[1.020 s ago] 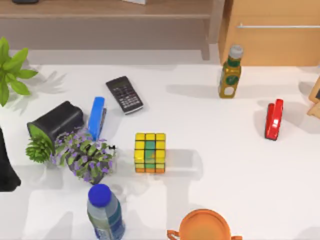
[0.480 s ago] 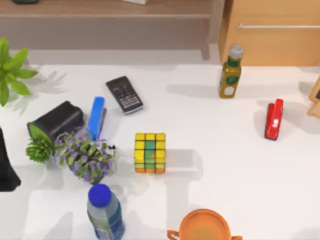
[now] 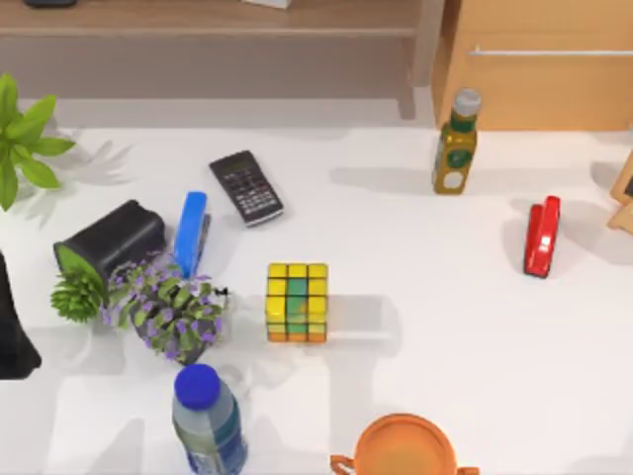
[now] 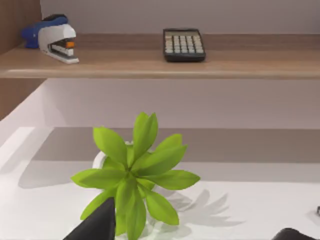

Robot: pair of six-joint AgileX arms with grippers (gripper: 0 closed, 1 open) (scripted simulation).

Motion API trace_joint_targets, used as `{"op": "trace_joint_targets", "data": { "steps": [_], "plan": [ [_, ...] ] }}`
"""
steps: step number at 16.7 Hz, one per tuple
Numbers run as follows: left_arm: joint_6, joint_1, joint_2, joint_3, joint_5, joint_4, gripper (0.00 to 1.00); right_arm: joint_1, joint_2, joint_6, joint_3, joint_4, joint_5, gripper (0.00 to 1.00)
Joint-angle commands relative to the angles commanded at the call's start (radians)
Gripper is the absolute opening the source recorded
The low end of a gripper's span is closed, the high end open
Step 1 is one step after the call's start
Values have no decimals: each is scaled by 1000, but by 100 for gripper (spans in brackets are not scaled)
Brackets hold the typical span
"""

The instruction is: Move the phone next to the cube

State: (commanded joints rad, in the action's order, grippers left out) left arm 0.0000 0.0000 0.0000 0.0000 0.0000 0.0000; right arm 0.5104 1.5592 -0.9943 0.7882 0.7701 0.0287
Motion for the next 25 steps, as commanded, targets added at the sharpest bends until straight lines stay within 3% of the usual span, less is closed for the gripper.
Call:
{"op": "trace_joint_targets", "data": {
  "steps": [8, 25],
  "plan": [
    [0, 0, 0, 0, 0, 0, 100, -189, -3, 252, 144, 74, 1, 0],
    [0, 0, 0, 0, 0, 0, 100, -891, 364, 1294, 631, 280, -22, 0]
  ]
}}
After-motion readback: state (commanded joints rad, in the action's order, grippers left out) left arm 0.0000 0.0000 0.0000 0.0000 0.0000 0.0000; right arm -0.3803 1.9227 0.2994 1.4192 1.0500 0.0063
